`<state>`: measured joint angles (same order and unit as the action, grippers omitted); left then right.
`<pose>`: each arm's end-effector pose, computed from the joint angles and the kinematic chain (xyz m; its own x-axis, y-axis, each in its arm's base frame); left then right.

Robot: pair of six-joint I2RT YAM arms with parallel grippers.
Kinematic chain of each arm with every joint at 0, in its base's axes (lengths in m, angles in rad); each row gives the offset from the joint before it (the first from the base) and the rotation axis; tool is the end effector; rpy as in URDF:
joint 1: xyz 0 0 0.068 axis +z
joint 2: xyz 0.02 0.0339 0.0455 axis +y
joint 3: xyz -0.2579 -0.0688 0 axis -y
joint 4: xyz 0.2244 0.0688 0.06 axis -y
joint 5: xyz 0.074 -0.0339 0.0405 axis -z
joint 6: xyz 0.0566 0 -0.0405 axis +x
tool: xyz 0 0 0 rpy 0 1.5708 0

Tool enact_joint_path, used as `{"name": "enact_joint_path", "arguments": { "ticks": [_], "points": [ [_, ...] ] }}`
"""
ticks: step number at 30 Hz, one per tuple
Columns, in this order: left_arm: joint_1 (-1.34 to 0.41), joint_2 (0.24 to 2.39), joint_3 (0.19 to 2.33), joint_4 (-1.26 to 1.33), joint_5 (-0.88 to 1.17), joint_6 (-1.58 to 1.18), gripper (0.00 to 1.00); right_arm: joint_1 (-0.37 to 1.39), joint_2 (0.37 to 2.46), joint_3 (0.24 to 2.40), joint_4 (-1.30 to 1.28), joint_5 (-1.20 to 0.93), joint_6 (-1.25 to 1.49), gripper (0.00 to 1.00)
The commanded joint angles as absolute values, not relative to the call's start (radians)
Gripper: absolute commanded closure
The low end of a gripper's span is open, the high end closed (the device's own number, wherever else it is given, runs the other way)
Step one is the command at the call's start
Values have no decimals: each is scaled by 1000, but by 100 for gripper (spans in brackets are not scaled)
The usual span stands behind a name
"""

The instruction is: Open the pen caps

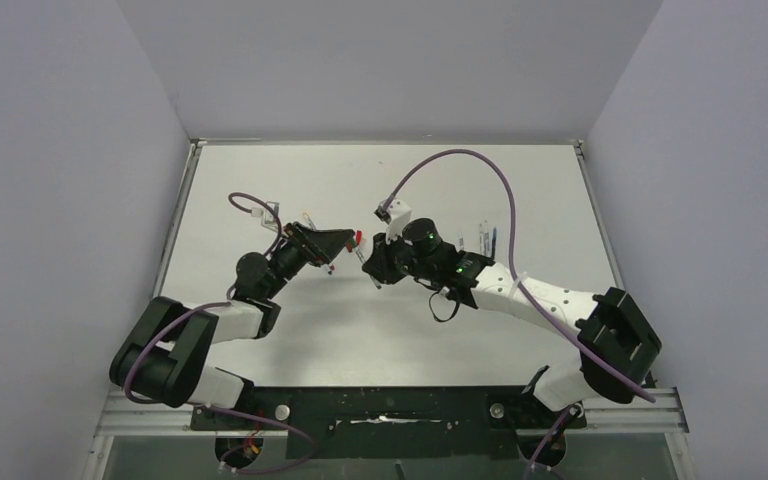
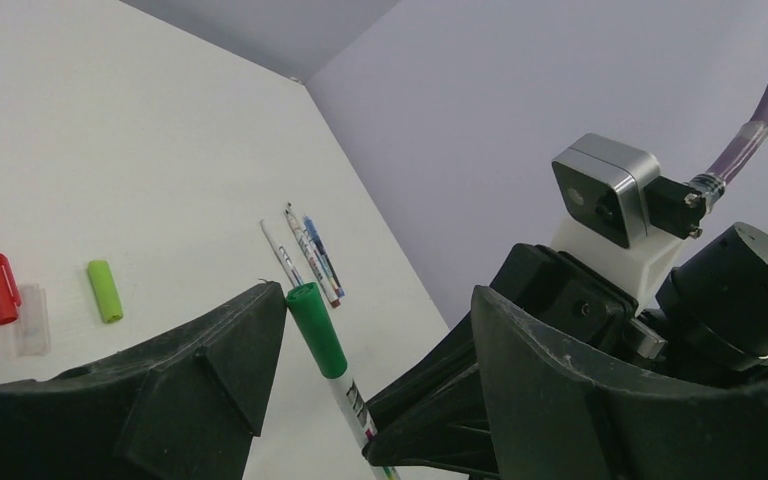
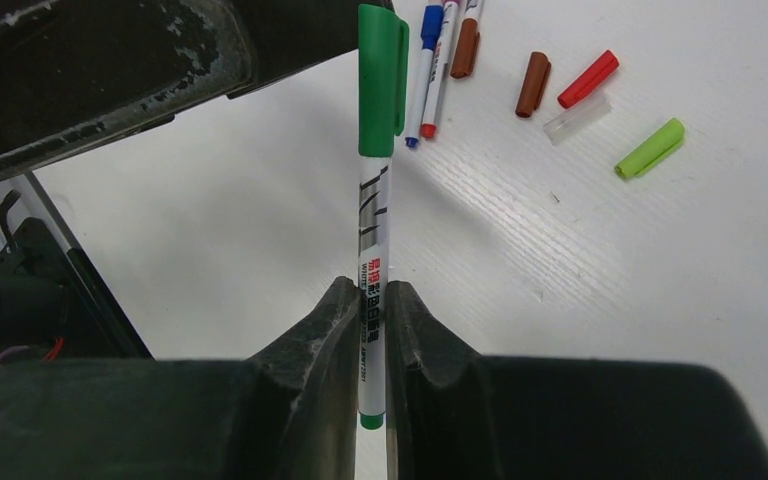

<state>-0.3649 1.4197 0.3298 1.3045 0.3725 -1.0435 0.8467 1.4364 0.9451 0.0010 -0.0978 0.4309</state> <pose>0.2374 -0.1127 0.2243 -0.4742 -0.6805 -0.5586 0.5063 0.3083 -0.8053 0.2122 0.2483 0.2547 -0.6187 -0.0721 -0.7823 -0.5989 0.6877 0.4103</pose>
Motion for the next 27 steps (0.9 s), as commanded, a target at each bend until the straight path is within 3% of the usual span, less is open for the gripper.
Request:
{"name": "enact_joint_path", "arguments": {
  "ticks": [1,14,27],
  "points": [
    [-367,1429,351,1391,393,-1049,33,862,1453,1003,71,-112,431,100],
    [-368,1453,356,1389,392,-1048,38,873,1457,1031,70,-99,421,100],
    [-367,1469,363,1396,402,-1049,70,885,1478,1048,50,-97,413,100]
  ]
}}
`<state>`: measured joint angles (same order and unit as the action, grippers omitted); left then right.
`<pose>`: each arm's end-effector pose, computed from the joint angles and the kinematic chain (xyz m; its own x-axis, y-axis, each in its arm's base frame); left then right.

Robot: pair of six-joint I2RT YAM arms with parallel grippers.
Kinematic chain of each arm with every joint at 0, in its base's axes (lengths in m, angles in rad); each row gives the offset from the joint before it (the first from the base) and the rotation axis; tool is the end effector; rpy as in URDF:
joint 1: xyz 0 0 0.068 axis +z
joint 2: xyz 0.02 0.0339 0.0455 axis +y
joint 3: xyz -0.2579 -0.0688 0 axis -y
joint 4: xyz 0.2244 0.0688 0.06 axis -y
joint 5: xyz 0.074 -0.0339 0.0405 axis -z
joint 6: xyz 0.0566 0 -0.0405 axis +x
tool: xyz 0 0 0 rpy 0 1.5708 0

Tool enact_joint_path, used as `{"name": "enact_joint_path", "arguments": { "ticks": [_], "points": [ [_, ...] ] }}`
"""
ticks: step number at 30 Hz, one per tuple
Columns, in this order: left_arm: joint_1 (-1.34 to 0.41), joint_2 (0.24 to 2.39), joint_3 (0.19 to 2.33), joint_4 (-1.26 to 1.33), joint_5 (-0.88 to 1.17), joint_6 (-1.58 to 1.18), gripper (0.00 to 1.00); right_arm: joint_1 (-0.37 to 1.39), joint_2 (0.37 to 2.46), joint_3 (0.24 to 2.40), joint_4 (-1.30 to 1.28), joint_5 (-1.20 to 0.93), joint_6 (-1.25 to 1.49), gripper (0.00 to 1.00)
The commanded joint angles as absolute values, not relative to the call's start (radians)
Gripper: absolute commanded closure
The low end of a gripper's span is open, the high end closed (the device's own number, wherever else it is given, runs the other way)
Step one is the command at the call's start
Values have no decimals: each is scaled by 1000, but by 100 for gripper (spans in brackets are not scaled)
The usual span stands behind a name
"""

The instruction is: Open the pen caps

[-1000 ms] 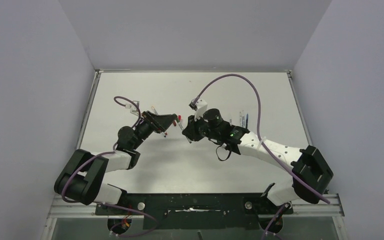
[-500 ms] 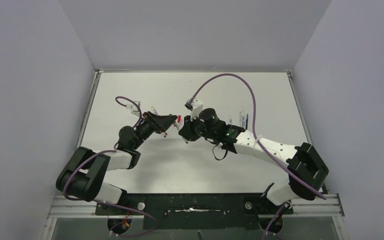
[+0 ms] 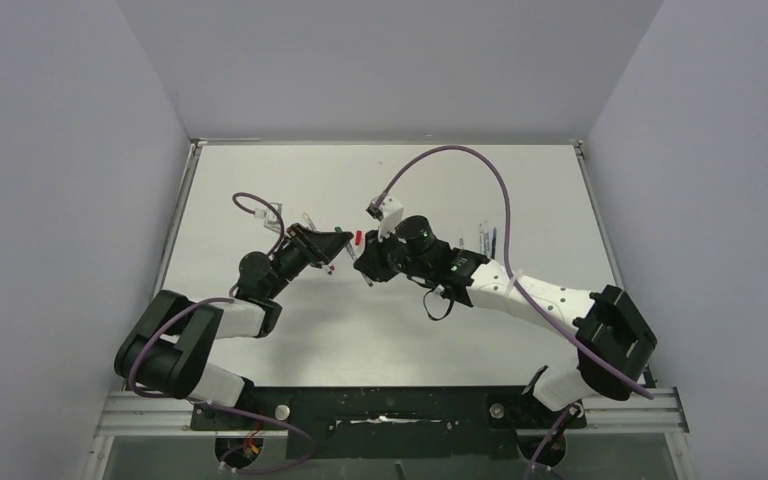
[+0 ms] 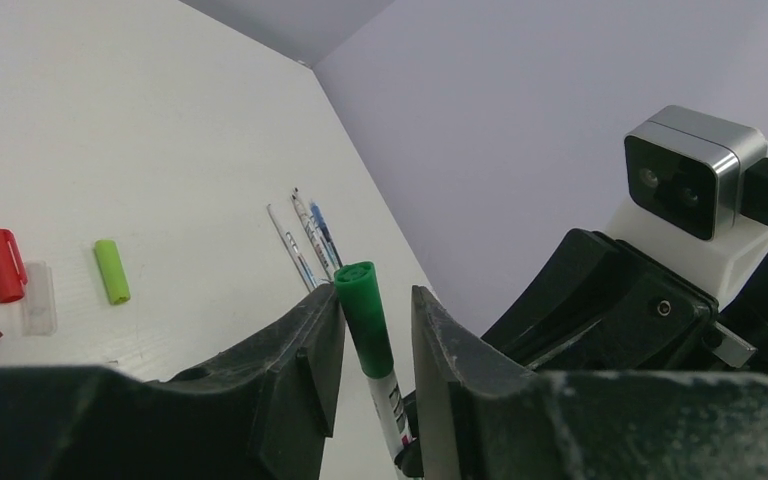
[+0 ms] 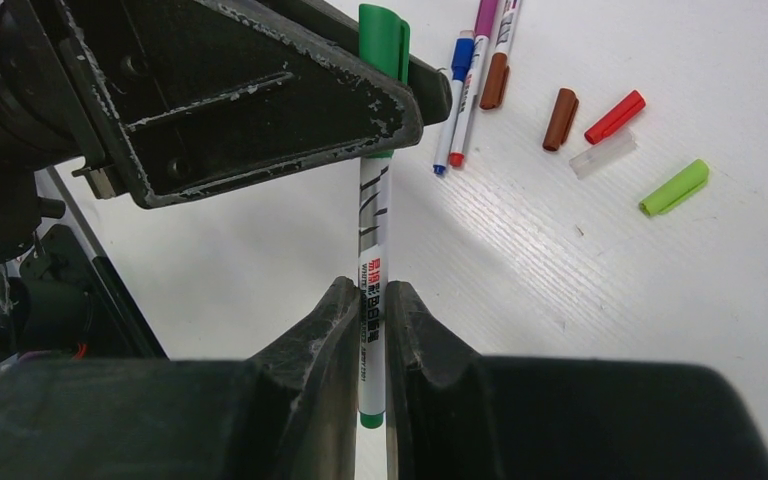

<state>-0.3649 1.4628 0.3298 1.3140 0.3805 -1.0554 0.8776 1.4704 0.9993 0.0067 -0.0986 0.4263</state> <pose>0.2411 -0.1146 0.2149 -0.5023 -0.6729 -0.5430 0.4778 0.3073 -0.8229 0.2116 0.2634 0.2633 -0.6004 -0.0787 -0.7958 -0.6298 0.6598 0.4099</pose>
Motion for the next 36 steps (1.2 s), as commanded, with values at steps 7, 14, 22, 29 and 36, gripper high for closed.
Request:
{"name": "enact_joint_path", "arguments": {
  "ticks": [7,14,22,29,36],
  "points": [
    [-367,1472,365,1387,401,-1045,93,888,1475,1030,47,-88,417,100],
    [-367,1479,368,1390,403,-1052,100,887,1488,1043,34,-72,418,79],
    [-367,1486,368,1410,415,-1066,100,886,1534,1120,-6,-22,393,40],
    [-367,1491,369,1427,423,-1075,100,885,1595,1187,-29,-31,374,68],
    [-356,1487,362,1417,417,-1064,100,894,1574,1120,-12,-47,395,100]
  ]
}}
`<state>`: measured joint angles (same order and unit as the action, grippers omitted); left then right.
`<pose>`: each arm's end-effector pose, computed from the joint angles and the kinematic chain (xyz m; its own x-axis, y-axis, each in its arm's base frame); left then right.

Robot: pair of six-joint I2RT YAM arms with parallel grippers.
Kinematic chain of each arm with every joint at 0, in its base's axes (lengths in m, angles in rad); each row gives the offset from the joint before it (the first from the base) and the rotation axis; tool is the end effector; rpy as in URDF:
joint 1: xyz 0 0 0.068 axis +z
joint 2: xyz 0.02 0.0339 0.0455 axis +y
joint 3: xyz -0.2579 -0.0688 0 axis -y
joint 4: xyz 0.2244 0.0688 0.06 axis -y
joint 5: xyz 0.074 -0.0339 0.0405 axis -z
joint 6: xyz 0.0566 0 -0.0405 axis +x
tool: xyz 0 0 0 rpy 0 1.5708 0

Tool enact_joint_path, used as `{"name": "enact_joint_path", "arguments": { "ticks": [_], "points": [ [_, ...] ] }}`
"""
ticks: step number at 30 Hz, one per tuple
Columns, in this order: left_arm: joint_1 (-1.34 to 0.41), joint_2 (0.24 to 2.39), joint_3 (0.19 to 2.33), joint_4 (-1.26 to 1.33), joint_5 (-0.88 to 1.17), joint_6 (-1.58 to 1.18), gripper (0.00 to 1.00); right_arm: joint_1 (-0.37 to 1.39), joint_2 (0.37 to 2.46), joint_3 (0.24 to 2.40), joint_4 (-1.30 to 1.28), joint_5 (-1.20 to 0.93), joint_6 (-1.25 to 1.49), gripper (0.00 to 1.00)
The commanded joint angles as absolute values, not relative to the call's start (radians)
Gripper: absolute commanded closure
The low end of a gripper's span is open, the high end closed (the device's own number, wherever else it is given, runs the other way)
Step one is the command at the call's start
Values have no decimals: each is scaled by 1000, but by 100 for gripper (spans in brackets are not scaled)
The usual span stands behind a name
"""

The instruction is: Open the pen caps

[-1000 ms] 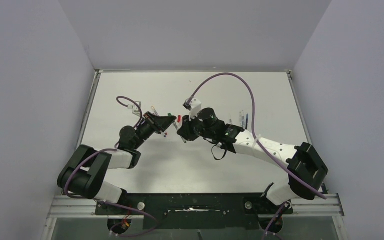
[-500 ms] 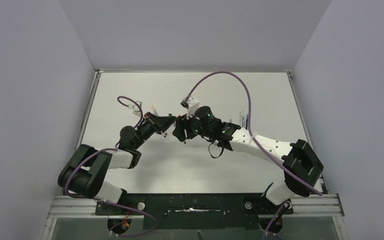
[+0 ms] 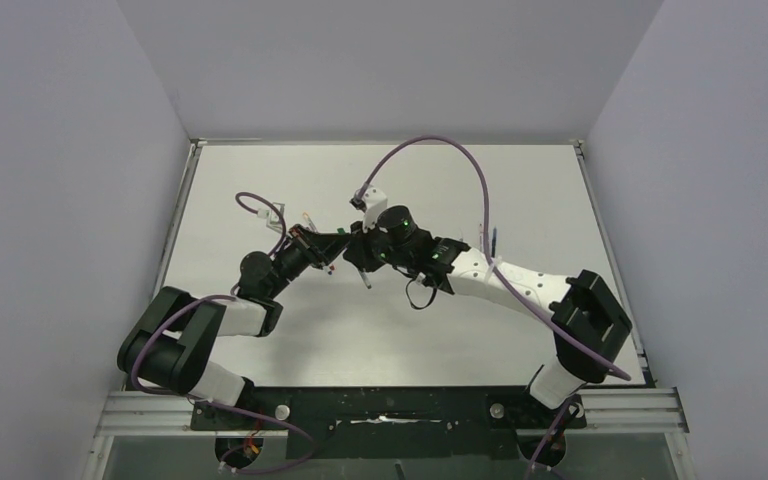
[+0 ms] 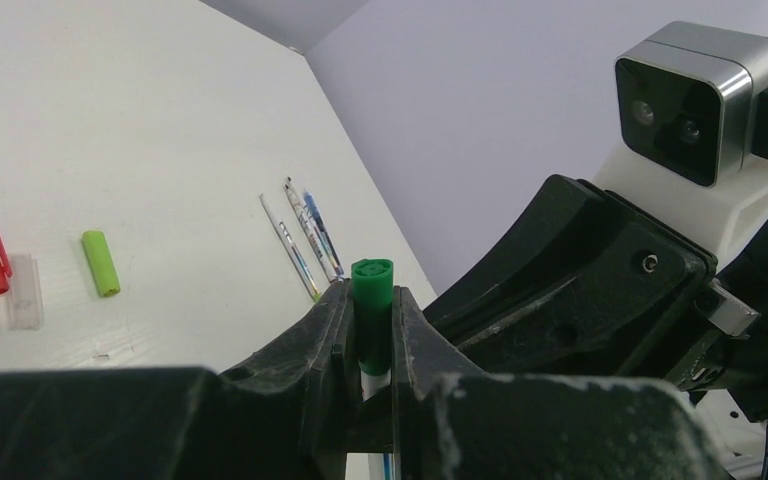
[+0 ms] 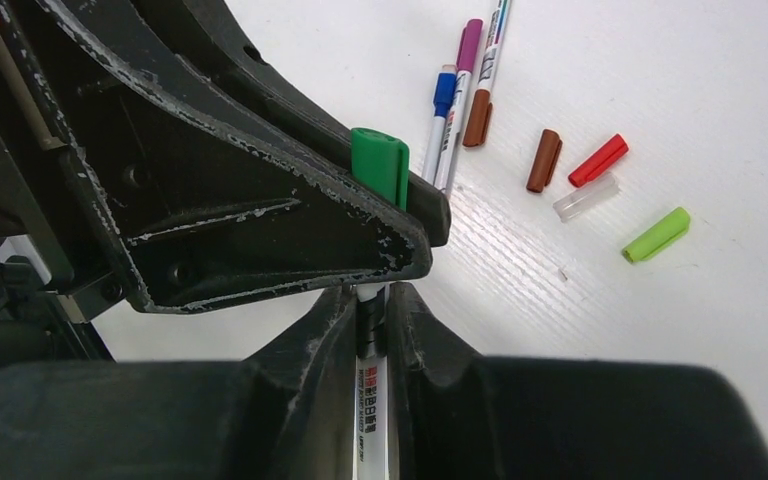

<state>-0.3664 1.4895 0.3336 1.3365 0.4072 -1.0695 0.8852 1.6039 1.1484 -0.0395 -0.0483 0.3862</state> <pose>0.2425 -0.1171 0.2120 -0.5269 -0.6603 -0.5351 0.4800 0.2885 -0.8285 0.2330 0.2891 0.2644 -0.5800 -0.1148 -0.8065 -0.6278 0.6939 0.3527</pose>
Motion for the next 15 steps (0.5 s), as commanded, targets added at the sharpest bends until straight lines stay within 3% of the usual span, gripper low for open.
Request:
{"name": "enact_joint_path", "arguments": {
  "ticks": [1,15],
  "points": [
    [-351,1486,360,1418,417,-1064,100,898,1562,1093,0,-50,401,100],
    [-275,1426,297,1470,392,-1098,100,1117,1343,633,101,11,587,100]
  ]
}}
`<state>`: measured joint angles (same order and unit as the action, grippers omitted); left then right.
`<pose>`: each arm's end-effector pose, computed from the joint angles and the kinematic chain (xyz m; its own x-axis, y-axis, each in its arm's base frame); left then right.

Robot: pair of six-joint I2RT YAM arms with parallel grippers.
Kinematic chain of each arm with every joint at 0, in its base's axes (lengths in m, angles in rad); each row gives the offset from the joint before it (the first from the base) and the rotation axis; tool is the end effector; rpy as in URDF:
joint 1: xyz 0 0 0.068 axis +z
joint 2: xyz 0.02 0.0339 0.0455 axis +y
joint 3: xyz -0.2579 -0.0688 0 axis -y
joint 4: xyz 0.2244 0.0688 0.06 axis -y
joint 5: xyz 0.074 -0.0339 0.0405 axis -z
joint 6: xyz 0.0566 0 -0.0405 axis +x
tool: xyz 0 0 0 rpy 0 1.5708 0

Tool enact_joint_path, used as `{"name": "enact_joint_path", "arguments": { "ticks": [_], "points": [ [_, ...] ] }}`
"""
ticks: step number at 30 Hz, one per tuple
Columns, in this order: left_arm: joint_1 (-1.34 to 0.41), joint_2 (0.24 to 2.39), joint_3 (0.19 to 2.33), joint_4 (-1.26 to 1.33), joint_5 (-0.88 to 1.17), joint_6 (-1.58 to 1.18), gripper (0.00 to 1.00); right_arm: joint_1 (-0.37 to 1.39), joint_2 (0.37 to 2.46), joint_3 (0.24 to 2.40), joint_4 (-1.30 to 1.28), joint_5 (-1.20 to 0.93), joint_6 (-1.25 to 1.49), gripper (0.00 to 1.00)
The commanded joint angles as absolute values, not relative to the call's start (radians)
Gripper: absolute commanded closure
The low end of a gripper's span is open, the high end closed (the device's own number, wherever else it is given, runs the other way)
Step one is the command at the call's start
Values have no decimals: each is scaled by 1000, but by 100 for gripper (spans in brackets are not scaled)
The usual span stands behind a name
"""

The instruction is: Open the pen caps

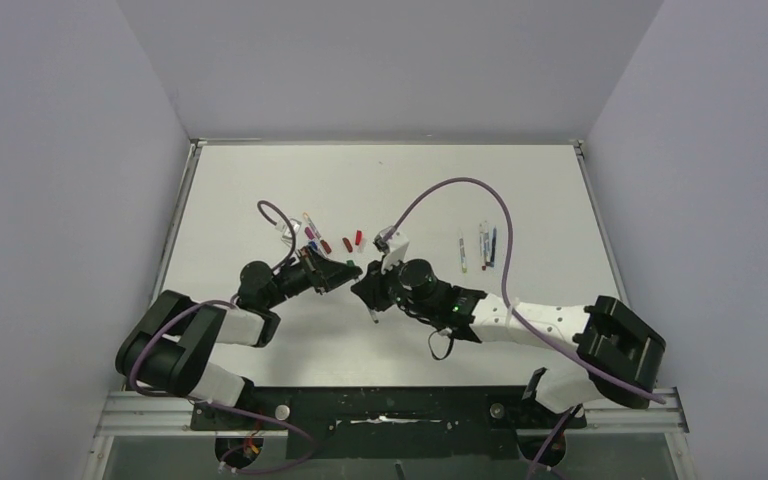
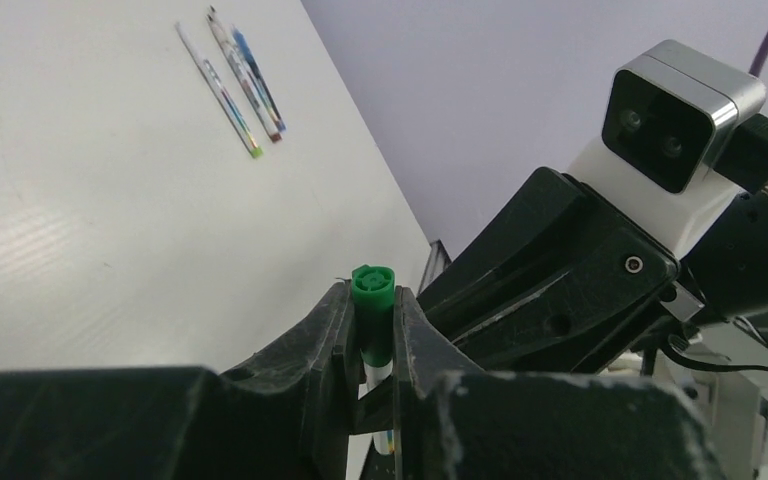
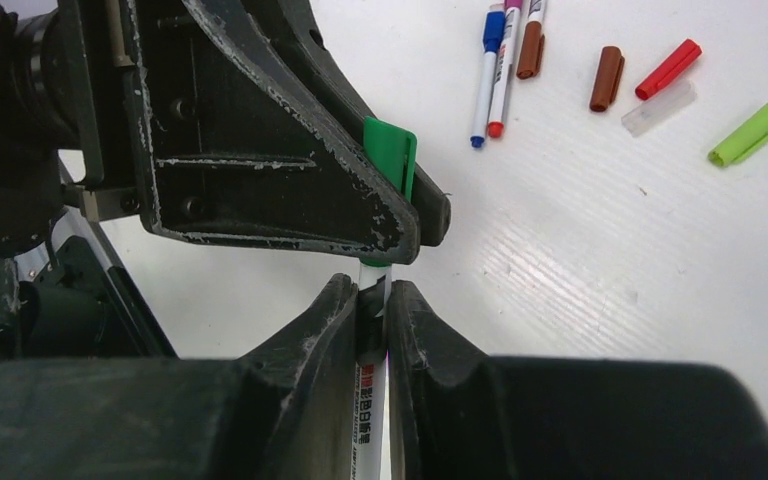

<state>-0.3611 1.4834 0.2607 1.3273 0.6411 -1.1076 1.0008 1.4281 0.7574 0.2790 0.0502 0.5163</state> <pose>0.2211 -0.1197 0.1924 -0.7075 -0.4992 -0.5002 0.4625 0.2081 -0.8618 0.1735 0.2654 0.2265 -0.5819 0.0058 -0.8132 -0.6078 0.6613 0.4396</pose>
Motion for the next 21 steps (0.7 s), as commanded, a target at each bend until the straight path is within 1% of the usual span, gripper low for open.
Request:
{"name": "enact_joint_path", "arguments": {
  "ticks": [1,6,15,21],
  "points": [
    [-274,1422,292,1470,387,-1097,100,1138,1326,619,94,30,600,100],
    [-269,1410,271,1480,363,-1094,100,1204,1287,606,76,74,632,100],
    [-253,1332,243,1417,316,-1060,100,1256,1366,656,49,115,647,100],
    [-253,1335,247,1391,310,-1047,100,1245,1315,728,-79,172,609,100]
  ]
}}
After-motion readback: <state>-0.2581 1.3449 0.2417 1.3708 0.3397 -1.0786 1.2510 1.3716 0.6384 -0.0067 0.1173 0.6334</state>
